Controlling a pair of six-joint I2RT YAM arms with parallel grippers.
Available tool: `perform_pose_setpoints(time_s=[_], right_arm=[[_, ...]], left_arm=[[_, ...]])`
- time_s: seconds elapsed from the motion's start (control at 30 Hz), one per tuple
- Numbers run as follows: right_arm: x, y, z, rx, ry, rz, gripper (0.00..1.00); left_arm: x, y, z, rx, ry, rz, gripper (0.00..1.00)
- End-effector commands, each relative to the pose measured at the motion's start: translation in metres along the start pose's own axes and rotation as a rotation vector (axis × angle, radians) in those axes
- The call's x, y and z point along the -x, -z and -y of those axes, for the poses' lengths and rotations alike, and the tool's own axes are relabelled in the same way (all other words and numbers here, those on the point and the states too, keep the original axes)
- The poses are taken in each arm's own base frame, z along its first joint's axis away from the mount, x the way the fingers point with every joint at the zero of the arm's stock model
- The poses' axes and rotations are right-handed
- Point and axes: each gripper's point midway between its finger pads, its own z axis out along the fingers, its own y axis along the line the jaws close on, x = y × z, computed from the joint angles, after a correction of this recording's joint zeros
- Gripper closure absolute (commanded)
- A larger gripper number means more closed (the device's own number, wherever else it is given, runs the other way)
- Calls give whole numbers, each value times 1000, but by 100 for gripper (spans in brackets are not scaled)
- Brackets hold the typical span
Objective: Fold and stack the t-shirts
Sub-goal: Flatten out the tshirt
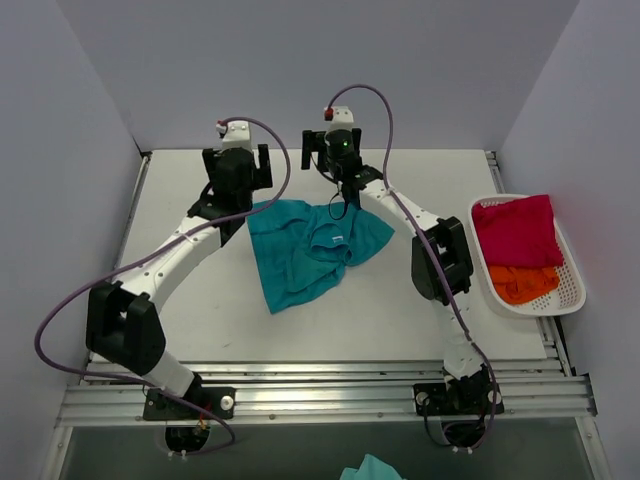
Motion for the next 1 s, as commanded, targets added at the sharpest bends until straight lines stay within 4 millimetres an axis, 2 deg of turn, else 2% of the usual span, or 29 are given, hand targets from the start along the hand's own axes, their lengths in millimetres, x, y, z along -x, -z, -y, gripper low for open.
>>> perform_pose_setpoints(time_s=[0.0,0.03,0.07,0.1,0.2,0.23,0.27,0.3,0.33,0.37,0.4,0.43,0.47,0.53,0.57,0.6,0.63,0.67,0.7,0.73,0.77,0.8,0.83,0.87,0.9,0.93,0.97], right_arm=[[52,31,5,-42,-61,102,0],[49,34,5,-41,-51,88,0],[57,40,6,-43,-48,88,0],[51,47,5,-43,-29,41,0],[77,77,-7,-24,-15,66,0],[63,84,-11,-42,26,55,0],[78,102,-17,-4,15,98,0],[95,107,-28,72,-29,204,0],[90,105,-14,92,-35,238,0],[34,97,3,104,-45,198,0],[17,86,18,116,-73,178,0],[-11,74,36,94,-104,51,0],[-49,52,74,22,-187,-109,0],[-46,50,75,40,-214,-155,0],[-22,65,62,40,-188,-98,0],[-11,76,82,-137,-155,-38,0],[5,89,77,-187,-119,7,0],[27,110,50,-163,-12,56,2],[43,119,47,-197,26,114,6],[55,128,43,-201,48,151,5],[55,132,43,-222,48,169,0],[66,130,48,-239,-33,251,0],[38,126,71,-349,-60,223,0],[31,120,79,-376,-76,205,0],[9,116,92,-420,-41,102,0],[24,106,87,-436,-56,101,0],[27,106,82,-439,-12,75,14]], left_arm=[[32,-20,18,-49,50,59,6],[38,-23,22,-64,54,65,6],[47,-24,26,-72,54,64,6],[43,-30,31,-78,47,48,6],[56,-31,41,-120,72,78,6],[59,-31,41,-125,89,87,6],[76,-29,44,-143,126,147,6],[76,-29,44,-149,136,157,6],[80,-29,45,-161,143,178,6],[95,-28,47,-186,167,240,6],[90,-30,49,-194,161,247,6],[93,-30,49,-198,153,268,6],[97,-31,52,-212,157,299,6],[96,-36,53,-217,157,318,6],[89,-43,53,-214,159,297,6],[87,-50,46,-218,169,274,6],[96,-52,44,-228,216,266,6],[85,-57,41,-228,220,218,6],[86,-61,33,-232,237,209,6],[83,-62,29,-232,261,198,6],[84,-61,25,-233,273,198,6],[84,-60,23,-239,277,198,6],[82,-60,22,-251,274,193,6],[78,-59,23,-264,263,185,6],[77,-59,25,-277,245,182,6],[74,-59,29,-293,210,180,6],[70,-63,33,-302,191,166,6]])
